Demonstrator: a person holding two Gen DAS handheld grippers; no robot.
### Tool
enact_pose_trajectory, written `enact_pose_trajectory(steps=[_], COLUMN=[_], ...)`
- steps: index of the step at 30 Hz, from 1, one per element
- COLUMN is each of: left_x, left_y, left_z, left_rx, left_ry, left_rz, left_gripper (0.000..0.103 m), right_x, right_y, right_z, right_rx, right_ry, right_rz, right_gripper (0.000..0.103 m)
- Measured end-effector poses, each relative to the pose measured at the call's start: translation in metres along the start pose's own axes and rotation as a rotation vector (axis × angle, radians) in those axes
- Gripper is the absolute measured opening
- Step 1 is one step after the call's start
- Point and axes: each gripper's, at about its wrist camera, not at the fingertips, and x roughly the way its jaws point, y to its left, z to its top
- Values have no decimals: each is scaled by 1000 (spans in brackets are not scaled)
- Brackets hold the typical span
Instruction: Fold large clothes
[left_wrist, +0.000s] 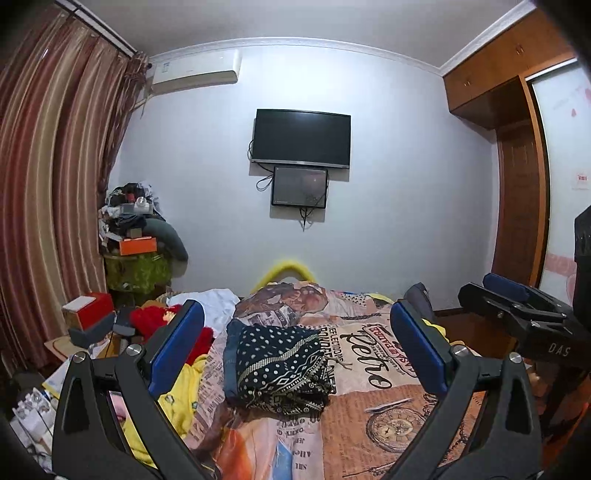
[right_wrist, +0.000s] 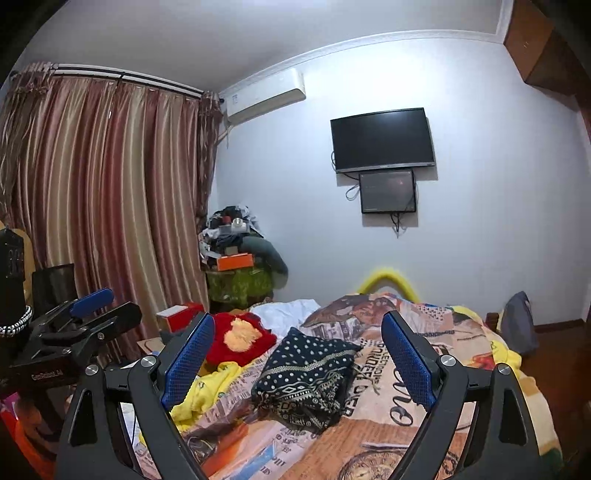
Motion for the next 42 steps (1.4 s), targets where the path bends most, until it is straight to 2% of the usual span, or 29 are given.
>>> enact_pose_trajectory(steps=[9, 16, 42], left_x=[4, 11, 18], left_y=[-6, -9, -11], left_z=[-7, -10, -12], left_rx=[23, 14, 20], left_ry=[19, 39, 52], left_rz=[14, 10, 9], left_gripper=[103, 103, 103], right_x=[1, 6, 7], right_y=[-1, -1, -1], right_z=[-8, -10, -10], right_rx=[15, 13, 31], right_ry=[26, 33, 34], right_rz=[-28, -56, -61], right_gripper=[103, 103, 103])
